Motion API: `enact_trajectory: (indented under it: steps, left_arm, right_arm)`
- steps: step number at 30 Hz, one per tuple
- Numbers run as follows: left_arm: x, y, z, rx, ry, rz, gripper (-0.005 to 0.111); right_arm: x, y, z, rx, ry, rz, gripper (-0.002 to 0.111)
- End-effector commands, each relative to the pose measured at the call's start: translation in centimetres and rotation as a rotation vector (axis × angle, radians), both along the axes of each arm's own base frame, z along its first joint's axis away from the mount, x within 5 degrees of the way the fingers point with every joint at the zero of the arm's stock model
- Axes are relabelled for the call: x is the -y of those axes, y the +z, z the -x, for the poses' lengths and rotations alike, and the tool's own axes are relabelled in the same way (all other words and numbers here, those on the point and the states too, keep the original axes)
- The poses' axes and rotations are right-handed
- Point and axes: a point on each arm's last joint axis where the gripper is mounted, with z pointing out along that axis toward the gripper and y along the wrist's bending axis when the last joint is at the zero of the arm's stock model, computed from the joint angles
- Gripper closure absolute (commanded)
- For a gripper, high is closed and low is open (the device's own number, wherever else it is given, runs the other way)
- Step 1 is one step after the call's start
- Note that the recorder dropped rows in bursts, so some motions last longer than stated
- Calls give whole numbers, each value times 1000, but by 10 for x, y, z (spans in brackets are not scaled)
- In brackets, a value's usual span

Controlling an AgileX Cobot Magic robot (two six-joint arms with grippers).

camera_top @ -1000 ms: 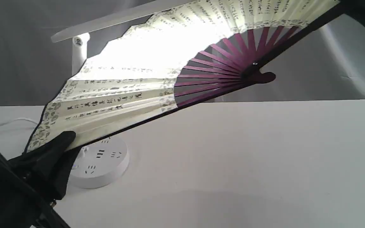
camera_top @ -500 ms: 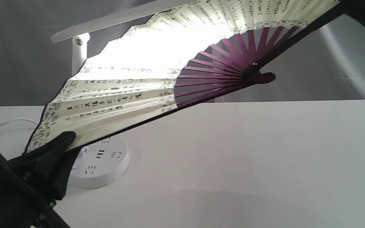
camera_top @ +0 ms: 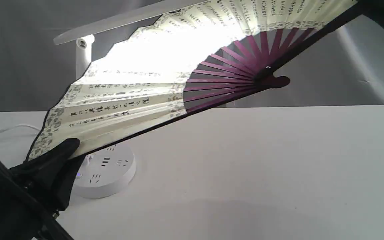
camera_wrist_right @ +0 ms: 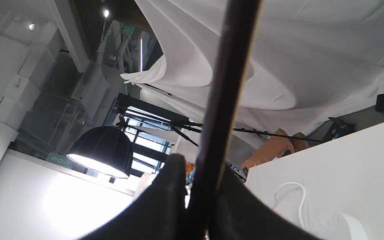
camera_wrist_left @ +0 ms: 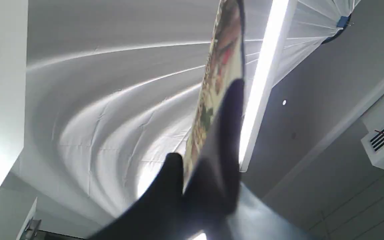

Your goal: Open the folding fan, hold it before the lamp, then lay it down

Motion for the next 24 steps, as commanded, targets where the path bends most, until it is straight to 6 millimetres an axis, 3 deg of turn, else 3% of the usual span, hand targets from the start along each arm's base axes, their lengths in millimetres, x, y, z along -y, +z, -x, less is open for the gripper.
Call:
enact_trajectory:
  steps: [1, 17, 24]
  left_arm:
    - [-15, 9, -2, 34, 133, 155, 107]
    - [-3, -1, -9, -75, 90, 37, 107]
    - [7, -21, -14, -159, 58, -41, 107]
  right_arm:
    - [10, 2, -2, 31, -80, 50, 108]
    - [7, -13, 1, -36, -25, 182, 108]
    - [9, -19, 0, -64, -45, 238, 108]
